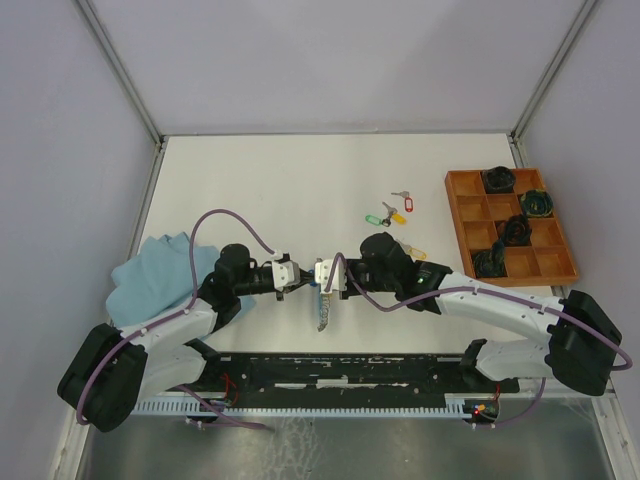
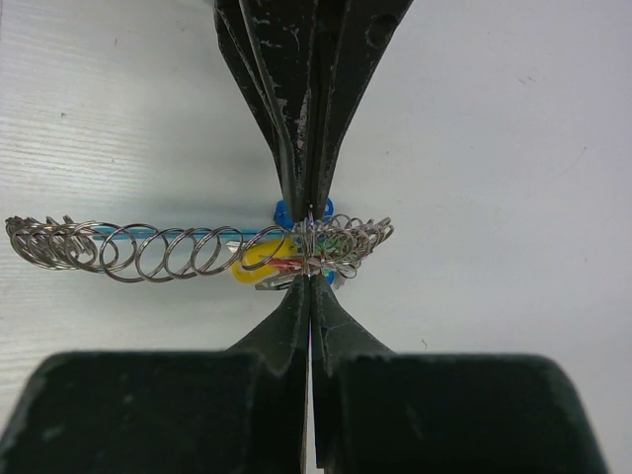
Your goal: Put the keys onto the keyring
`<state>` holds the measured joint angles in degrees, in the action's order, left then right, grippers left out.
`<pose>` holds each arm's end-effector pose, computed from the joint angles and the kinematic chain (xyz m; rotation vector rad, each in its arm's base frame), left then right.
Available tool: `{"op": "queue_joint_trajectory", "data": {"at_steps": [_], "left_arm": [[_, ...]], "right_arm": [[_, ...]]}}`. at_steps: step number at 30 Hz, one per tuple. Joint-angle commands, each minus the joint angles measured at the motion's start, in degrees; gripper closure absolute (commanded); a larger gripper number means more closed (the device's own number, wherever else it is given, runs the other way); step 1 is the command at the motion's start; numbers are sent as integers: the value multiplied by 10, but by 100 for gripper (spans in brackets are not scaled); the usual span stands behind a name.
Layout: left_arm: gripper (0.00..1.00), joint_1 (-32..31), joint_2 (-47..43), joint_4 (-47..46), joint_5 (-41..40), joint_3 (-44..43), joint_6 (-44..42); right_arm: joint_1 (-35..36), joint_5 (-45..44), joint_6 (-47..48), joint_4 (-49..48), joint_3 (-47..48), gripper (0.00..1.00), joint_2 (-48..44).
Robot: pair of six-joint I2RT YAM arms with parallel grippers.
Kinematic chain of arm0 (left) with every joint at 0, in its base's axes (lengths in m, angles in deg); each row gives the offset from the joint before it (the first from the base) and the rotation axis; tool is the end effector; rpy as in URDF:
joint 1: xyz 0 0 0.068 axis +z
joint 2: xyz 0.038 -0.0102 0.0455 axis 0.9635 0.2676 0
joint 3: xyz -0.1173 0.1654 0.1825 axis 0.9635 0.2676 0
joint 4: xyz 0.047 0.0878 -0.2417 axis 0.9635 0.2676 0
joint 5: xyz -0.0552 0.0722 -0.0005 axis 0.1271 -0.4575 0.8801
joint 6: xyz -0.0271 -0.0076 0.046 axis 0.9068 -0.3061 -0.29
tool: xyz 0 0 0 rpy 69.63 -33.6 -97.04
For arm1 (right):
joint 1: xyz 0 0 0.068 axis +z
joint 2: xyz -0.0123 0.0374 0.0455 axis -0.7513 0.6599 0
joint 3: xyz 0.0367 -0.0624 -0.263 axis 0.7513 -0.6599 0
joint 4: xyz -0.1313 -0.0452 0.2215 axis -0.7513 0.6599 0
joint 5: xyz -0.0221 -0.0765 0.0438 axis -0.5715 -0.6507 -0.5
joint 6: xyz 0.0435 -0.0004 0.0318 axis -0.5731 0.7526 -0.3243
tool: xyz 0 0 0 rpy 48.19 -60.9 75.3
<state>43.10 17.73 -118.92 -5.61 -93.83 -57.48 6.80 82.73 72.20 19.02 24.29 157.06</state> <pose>0.1632 -0.1298 0.1947 1.3262 1.2141 -0.7984 0.1481 0.2318 0.2456 -1.6443 1.3707 0.4670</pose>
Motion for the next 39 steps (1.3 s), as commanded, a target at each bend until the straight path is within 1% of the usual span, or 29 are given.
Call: {"op": "queue_joint_trajectory", "data": {"at_steps": [1, 22, 39], "left_arm": [[97, -3, -14, -36, 14, -5, 10], [97, -3, -12, -35, 17, -6, 10], [97, -3, -13, -36, 23, -7, 13]], "right_arm": [[4, -9, -12, -20, 27, 99, -4], [4, -6, -18, -21, 30, 99, -5], [9, 9, -50, -54, 33, 99, 13]]}}
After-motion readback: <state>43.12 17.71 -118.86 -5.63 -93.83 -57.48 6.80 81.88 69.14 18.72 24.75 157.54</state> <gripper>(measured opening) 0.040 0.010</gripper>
